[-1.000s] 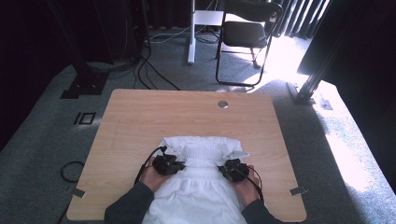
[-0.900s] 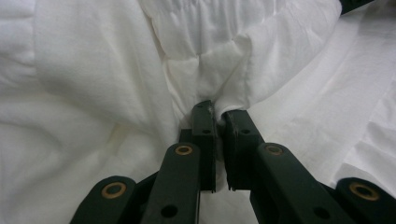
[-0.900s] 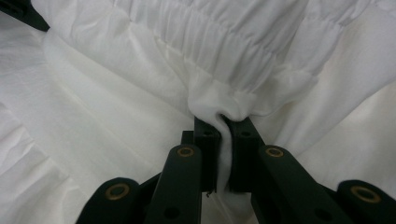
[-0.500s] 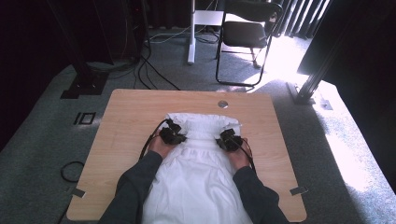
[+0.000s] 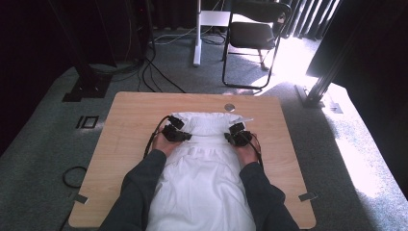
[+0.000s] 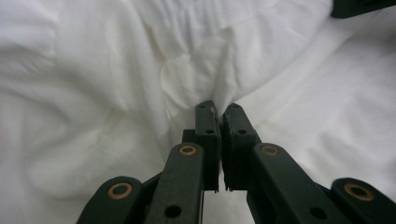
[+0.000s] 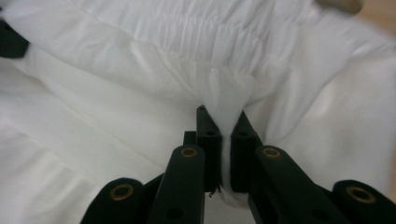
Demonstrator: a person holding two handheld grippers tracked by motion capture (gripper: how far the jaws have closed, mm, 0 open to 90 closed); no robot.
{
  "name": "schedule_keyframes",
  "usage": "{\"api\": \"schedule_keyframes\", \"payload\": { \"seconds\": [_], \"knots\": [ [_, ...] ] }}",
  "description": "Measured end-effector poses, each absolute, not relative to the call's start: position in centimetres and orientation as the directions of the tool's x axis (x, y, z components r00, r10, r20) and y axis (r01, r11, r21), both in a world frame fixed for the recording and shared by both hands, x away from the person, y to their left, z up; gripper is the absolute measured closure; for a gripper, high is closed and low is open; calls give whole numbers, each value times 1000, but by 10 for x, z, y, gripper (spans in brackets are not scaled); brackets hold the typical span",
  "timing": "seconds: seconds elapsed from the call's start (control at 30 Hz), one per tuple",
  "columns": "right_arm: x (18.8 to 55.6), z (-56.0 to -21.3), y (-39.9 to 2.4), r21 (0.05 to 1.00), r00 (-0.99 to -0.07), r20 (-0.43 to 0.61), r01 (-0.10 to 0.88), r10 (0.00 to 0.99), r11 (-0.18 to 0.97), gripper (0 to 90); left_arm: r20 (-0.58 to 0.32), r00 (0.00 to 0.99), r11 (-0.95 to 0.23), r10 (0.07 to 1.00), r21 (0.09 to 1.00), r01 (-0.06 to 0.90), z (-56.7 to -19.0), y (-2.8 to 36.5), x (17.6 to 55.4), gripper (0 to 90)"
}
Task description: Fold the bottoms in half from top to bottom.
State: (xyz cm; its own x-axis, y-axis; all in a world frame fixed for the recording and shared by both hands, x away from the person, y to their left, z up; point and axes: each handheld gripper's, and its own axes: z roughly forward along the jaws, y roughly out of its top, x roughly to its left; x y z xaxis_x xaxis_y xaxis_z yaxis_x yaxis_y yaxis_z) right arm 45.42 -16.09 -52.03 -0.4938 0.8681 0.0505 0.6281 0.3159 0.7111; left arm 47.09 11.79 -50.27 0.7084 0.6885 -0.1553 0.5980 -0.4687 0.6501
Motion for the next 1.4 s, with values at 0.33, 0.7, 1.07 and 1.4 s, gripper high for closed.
{"api": "schedule_keyframes", "payload": {
  "seconds": [0.33,0.7,1.07,1.4],
  "knots": [
    [410,-423,-182,874,-546,-16,400,838,277,863,-151,797,-307,585,868,390,-403,133,418,875],
    [344,-458,-192,826,-623,-24,428,782,366,859,-16,834,-533,552,762,367,-467,123,358,857],
    [323,-543,-186,702,-632,86,587,770,404,853,-100,807,-594,582,625,506,-540,141,351,873],
    [336,-548,-177,698,-617,108,606,780,383,854,-62,799,-590,599,641,492,-541,139,360,887]
  ]
}}
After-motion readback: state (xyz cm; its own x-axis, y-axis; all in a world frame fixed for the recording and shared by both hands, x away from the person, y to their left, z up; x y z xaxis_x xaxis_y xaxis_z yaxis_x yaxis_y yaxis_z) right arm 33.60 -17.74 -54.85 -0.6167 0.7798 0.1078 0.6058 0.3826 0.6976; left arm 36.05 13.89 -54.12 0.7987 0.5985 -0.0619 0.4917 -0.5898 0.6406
